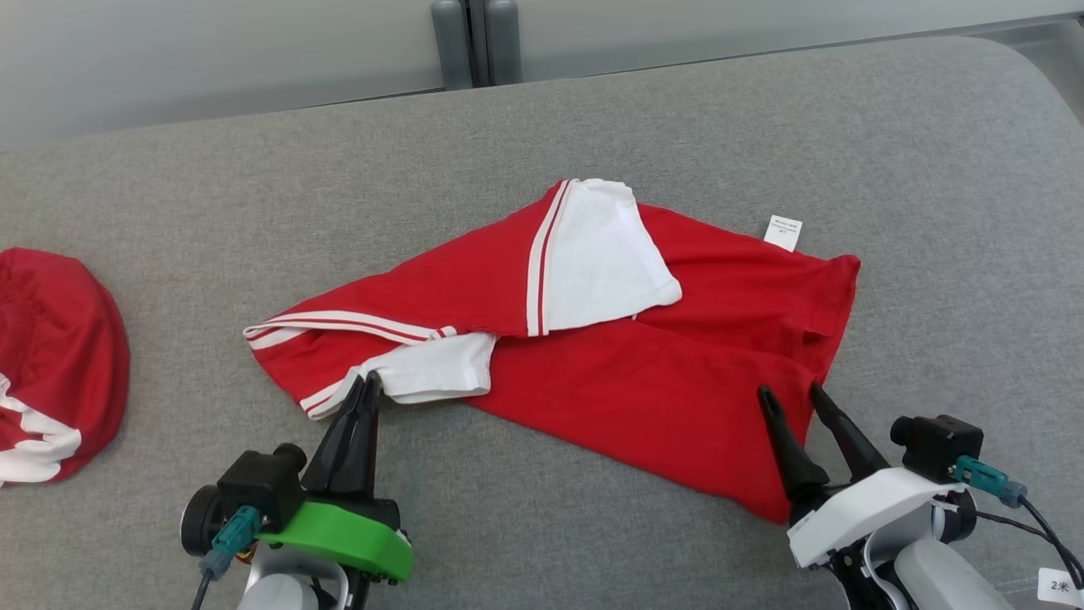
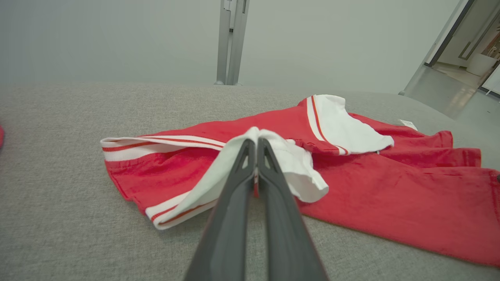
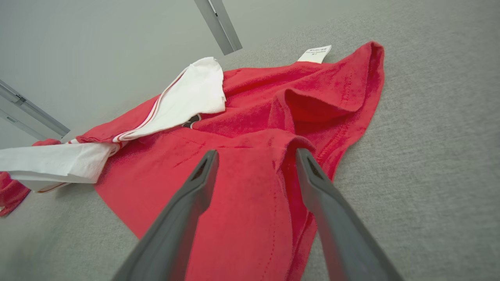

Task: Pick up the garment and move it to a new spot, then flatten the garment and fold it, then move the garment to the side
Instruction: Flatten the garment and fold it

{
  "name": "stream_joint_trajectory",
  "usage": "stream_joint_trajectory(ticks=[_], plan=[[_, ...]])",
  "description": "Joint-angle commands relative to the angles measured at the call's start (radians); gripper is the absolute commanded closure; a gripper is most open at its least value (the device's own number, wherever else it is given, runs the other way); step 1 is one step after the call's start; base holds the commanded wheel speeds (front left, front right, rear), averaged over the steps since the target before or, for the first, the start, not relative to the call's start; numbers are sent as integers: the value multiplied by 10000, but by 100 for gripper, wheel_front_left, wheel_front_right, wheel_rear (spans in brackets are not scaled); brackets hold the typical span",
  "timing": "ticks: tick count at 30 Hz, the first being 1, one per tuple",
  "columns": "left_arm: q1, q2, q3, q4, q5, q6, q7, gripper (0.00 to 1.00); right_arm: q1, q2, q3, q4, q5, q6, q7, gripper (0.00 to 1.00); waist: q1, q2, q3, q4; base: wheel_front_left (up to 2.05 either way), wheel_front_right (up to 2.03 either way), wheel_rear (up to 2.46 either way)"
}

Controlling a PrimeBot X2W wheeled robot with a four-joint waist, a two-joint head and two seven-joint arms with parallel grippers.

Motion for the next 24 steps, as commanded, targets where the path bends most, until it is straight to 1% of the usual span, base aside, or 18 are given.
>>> stream_joint_trajectory(ticks=[1, 7, 8, 9, 10, 11, 12, 14, 15, 20, 24], plan=[[-133, 51, -14, 0, 35, -26, -7, 100, -176, -15, 114, 79, 165, -11, -31, 0, 0, -1, -8, 32, 0, 0, 0], [-137, 105, -61, -56, -21, -27, -7, 100, -593, -181, 459, 369, 556, -11, -31, 0, 0, -1, 20, 160, 0, 0, 0], [-147, 109, -69, -63, -31, -27, -7, 100, -648, -216, 473, 402, 578, -11, -31, 7, 0, -1, 30, 180, 0, 0, 0], [-158, 120, -81, -68, -29, -27, -7, 100, -709, -263, 487, 446, 525, -11, -31, 22, 0, -1, 41, 205, 0, 0, 0], [-165, 123, -85, -73, -34, -27, -7, 100, -732, -273, 487, 478, 514, -11, -31, 27, 0, -1, 49, 222, 0, 0, 0], [-169, 132, -91, -76, -38, -27, -7, 100, -756, -297, 484, 523, 475, -11, -31, 55, 0, -1, 56, 241, 0, 0, 0], [-171, 138, -98, -73, -36, -28, -7, 100, -784, -336, 469, 551, 416, -11, -31, 60, 0, -1, 60, 258, 0, 0, 0], [-176, 145, -107, -65, -43, -28, -7, 100, -828, -382, 402, 558, 342, -11, -31, 85, 0, -1, 58, 290, 0, 0, 0], [-173, 151, -110, -53, -47, -28, -7, 100, -814, -388, 359, 526, 295, -11, -31, 100, 0, -1, 45, 300, 0, 0, 0], [-104, 86, 90, -288, -170, -28, -7, 100, -523, -482, 79, 96, 120, -11, -31, 100, 0, -1, -191, 267, 0, 0, 0], [22, -77, 589, -1075, -1104, -28, -7, 100, -270, -744, -119, -732, 129, -11, -31, 100, 0, -1, -498, 171, 0, 0, 0]])
